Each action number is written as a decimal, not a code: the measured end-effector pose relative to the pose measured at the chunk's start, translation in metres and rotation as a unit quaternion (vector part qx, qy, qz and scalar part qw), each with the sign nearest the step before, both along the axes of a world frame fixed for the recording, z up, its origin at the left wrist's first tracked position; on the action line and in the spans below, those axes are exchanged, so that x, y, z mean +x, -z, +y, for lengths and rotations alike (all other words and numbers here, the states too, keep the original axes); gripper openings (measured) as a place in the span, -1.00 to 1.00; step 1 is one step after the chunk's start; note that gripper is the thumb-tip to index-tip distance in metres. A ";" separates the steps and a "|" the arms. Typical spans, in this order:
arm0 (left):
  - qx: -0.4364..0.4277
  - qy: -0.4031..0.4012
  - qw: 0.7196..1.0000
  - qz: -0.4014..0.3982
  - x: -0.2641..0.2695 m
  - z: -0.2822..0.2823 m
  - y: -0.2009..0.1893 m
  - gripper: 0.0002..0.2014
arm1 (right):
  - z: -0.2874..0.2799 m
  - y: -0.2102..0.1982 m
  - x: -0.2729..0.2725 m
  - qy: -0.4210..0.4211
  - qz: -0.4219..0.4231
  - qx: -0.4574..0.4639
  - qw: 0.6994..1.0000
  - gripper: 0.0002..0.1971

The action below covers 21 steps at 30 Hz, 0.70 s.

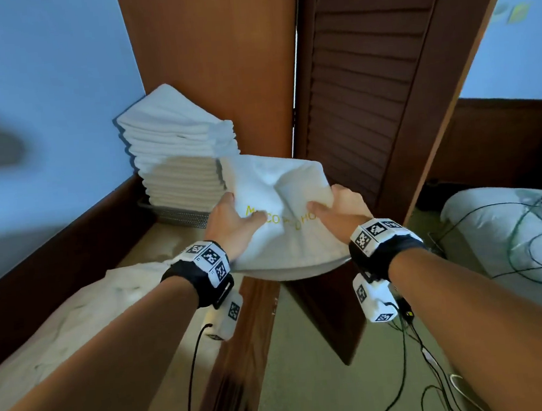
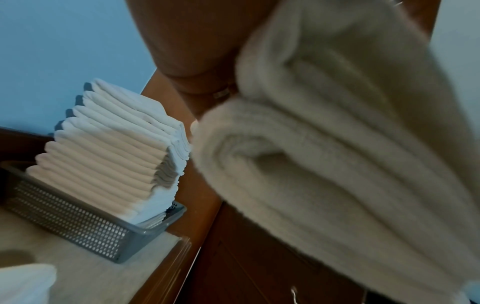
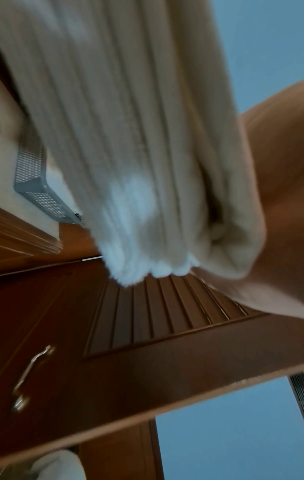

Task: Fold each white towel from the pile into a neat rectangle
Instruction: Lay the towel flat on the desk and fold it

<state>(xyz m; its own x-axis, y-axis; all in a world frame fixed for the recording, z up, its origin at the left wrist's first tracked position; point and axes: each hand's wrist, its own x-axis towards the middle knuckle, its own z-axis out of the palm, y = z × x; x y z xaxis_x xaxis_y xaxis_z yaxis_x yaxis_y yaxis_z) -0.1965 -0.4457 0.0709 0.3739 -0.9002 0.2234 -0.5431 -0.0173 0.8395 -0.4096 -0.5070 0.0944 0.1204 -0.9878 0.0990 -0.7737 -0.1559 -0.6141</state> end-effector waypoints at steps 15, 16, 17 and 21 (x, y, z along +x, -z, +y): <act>-0.063 -0.083 0.993 0.061 0.105 -0.186 -0.054 -0.40 | -0.276 -0.061 0.135 -0.164 0.017 -0.091 0.982 -0.62; -0.069 -0.087 0.992 0.066 0.114 -0.199 -0.055 -0.41 | -0.298 -0.064 0.150 -0.177 0.016 -0.097 0.979 -0.63; -0.074 -0.093 0.991 0.068 0.122 -0.212 -0.058 -0.44 | -0.320 -0.068 0.164 -0.193 0.016 -0.104 0.976 -0.63; -0.092 -0.135 0.984 0.064 0.149 -0.268 -0.068 -0.64 | -0.405 -0.087 0.220 -0.247 0.019 -0.137 0.959 -0.60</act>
<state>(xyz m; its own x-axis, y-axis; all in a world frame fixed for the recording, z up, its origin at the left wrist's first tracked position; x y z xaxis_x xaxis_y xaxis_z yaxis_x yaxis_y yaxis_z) -0.0477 -0.7137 0.1393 0.6299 -0.7126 0.3089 -0.4290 0.0123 0.9032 -0.1895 -0.9123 0.1810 0.5765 -0.7463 0.3327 -0.5847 -0.6612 -0.4700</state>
